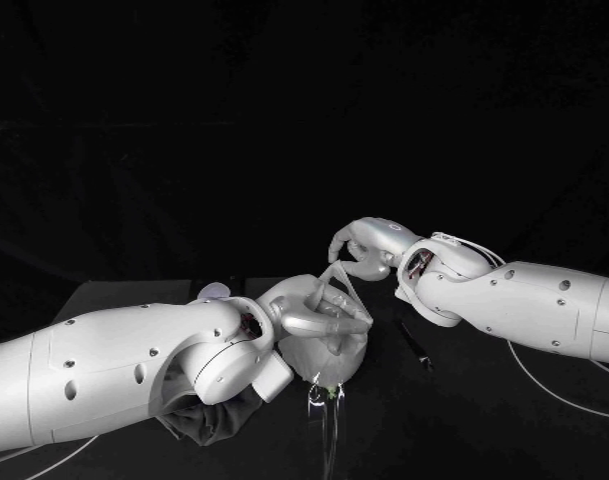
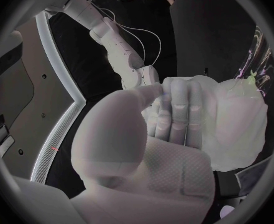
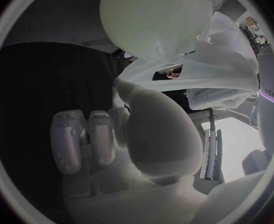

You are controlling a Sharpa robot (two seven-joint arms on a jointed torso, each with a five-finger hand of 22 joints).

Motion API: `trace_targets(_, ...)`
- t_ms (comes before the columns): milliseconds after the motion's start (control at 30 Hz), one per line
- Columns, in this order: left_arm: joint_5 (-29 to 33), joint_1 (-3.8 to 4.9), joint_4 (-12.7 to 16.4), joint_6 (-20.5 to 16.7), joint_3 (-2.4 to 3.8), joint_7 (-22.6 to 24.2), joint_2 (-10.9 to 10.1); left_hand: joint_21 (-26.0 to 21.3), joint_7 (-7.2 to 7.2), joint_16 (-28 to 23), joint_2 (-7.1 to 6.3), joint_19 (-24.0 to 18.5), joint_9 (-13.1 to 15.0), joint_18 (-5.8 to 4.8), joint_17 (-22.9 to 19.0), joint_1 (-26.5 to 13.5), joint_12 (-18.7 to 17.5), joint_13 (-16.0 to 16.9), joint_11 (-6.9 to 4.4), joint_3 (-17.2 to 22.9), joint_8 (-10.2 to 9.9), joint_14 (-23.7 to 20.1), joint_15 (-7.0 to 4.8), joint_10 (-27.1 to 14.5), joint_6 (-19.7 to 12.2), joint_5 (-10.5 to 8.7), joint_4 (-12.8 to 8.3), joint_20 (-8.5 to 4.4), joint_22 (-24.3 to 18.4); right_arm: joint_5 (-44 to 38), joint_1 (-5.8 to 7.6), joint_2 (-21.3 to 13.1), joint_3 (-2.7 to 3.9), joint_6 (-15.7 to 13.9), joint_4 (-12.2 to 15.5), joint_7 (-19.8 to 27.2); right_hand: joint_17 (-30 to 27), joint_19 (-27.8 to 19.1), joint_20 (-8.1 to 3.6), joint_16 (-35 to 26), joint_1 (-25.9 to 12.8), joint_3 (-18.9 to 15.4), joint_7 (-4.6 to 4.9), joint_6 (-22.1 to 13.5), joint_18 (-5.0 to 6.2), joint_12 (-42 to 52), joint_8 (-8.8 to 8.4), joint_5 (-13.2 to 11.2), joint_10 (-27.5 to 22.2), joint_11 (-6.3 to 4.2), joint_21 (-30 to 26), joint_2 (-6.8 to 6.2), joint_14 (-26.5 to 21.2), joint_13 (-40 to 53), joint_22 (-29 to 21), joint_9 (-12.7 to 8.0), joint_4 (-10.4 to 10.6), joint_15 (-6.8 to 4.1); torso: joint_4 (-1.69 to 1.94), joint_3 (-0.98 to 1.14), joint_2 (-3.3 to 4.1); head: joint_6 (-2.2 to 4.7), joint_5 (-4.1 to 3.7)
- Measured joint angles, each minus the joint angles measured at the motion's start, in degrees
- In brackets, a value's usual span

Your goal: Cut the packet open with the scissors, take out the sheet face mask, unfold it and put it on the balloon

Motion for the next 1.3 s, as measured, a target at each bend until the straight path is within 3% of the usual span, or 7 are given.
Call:
trace_targets(600, -3.09, -0.18, -1.82, -0.7, 0.1, -2.26, 2.58, 1.36, 0.3, 2.7, -0.6, 0.07, 0.48, -0.04, 1.12, -0.6, -0.85, -0.12, 0.22, 0.16, -0.33, 0.59, -0.01, -0.29, -0.49, -0.01, 0.16, -0.1, 0.71, -5.53, -1.32, 0.52, -0.03, -1.24, -1.25, -0.47, -0.05, -0.01, 0.01, -0.01, -0.15, 0.0, -0.09, -0.1, 0.0, -0.61, 0.22, -0.01, -0.01, 0.0, 0.18, -0.15, 0.0, 0.02, 0.05, 0.05, 0.0, 0.0, 0.03, -0.01, 0.04, -0.03, -0.95)
trace_targets(667, -3.09, -0.23, -1.96, -0.79, 0.1, -2.45, 2.7, 1.43, 0.97, 2.7, -0.84, -0.13, 3.94, -0.06, 1.12, -0.37, -1.58, -0.38, 0.67, 0.14, -1.06, 0.12, 0.45, -1.79, -1.53, -0.01, 0.17, -0.29, 0.77, -5.89, -1.47, 0.64, -0.03, -1.48, -1.34, -0.37, -0.04, -0.01, 0.01, -0.02, -0.62, -0.18, 0.18, -0.6, 0.0, -1.13, 0.22, 0.0, -0.01, 0.0, 0.17, -0.62, 0.0, 0.02, 0.05, -0.08, -0.18, 0.0, 0.05, 0.02, 0.03, -0.07, -1.0)
trace_targets(700, -3.09, -0.24, -2.0, -0.83, 0.1, -2.56, 2.74, 1.43, 1.74, 2.71, -1.29, -0.22, 9.17, -0.07, 1.08, -0.83, -2.17, -0.55, 1.23, -0.03, -1.93, -0.46, 1.03, -2.99, -2.33, 0.01, 0.37, -0.2, 0.77, -6.01, -1.54, 0.68, -0.03, -1.59, -1.38, -0.32, -0.04, -0.02, 0.01, -0.02, -1.29, -0.65, 0.44, -1.26, 0.0, -1.49, 0.08, 0.12, -0.13, 0.12, 0.17, -1.29, 0.0, 0.01, 0.05, -0.29, 0.03, 0.0, 0.07, 0.02, 0.03, -0.11, -1.03)
trace_targets(833, -3.07, -0.25, -2.05, -0.86, 0.1, -3.08, 2.84, 1.34, 2.49, 2.7, -2.13, -0.76, 12.03, -0.13, 0.83, -1.7, -2.4, -0.55, 2.14, -0.75, -3.27, -1.23, 1.79, -4.52, -3.33, 0.02, 1.17, 0.33, 0.68, -6.23, -1.68, 0.7, -0.03, -1.93, -1.56, -0.2, -0.04, -0.1, 0.1, -0.03, -5.25, -3.81, 2.33, -5.21, 0.0, -4.69, -3.78, 0.17, -2.32, 1.81, 0.17, -5.33, 0.14, -0.06, 0.05, -2.46, 2.36, 1.04, 0.07, 0.01, 0.02, -0.26, -1.15)
trace_targets(933, -3.1, -0.26, -2.06, -0.84, 0.1, -3.68, 2.88, 0.68, 3.03, 2.7, -3.83, -1.08, 10.86, -0.18, 0.62, -2.9, -2.55, -0.58, 2.78, -1.8, -4.93, -1.63, 2.18, -5.9, -4.78, 0.02, 1.93, 0.66, 0.2, -6.24, -1.8, 0.67, -0.03, -2.12, -1.74, -0.16, -0.02, -0.19, 0.87, -0.14, -5.6, -5.34, 3.48, -8.13, 0.0, -7.57, -6.51, 0.17, -4.63, 2.99, -0.66, -7.18, 0.04, -0.05, 0.04, -4.01, 3.22, 1.9, 0.07, -0.03, 0.02, -0.36, -1.24)
trace_targets(1100, -3.42, -0.27, -2.01, -0.63, 0.12, -4.52, 2.87, -0.86, 3.61, 2.7, -6.99, -1.21, 8.01, -0.19, 0.2, -4.55, -2.55, -0.58, 3.29, -3.71, -7.98, -1.99, 2.54, -6.82, -7.49, 0.02, 3.18, 1.12, -0.7, -6.19, -2.02, 0.5, -0.07, -2.25, -2.01, -0.31, 0.0, -0.06, 1.6, -0.24, -4.95, -6.2, 4.5, -10.43, 0.0, -10.1, -9.04, 0.17, -6.81, 3.75, -1.79, -7.83, 0.13, -0.02, 0.04, -5.39, 3.65, 2.37, 0.08, -0.07, 0.02, -0.51, -1.34)
trace_targets(1300, -3.95, -0.27, -1.91, -0.04, 0.13, -5.14, 2.81, -1.51, 3.82, 2.93, -7.55, -0.82, 6.4, -0.21, -0.04, -4.5, -2.55, -0.5, 3.39, -4.62, -9.05, -2.19, 2.75, -6.92, -8.09, 0.02, 3.65, 1.51, -1.3, -6.16, -2.13, 0.33, -0.08, -2.31, -2.49, -0.98, 0.0, -0.07, 1.98, -0.25, -3.92, -6.64, 4.65, -10.99, 0.0, -10.67, -10.02, 0.16, -7.57, 4.09, -1.9, -7.61, 0.11, 0.0, 0.0, -6.0, 3.79, 2.75, 0.1, -0.08, 0.02, -0.6, -1.46)
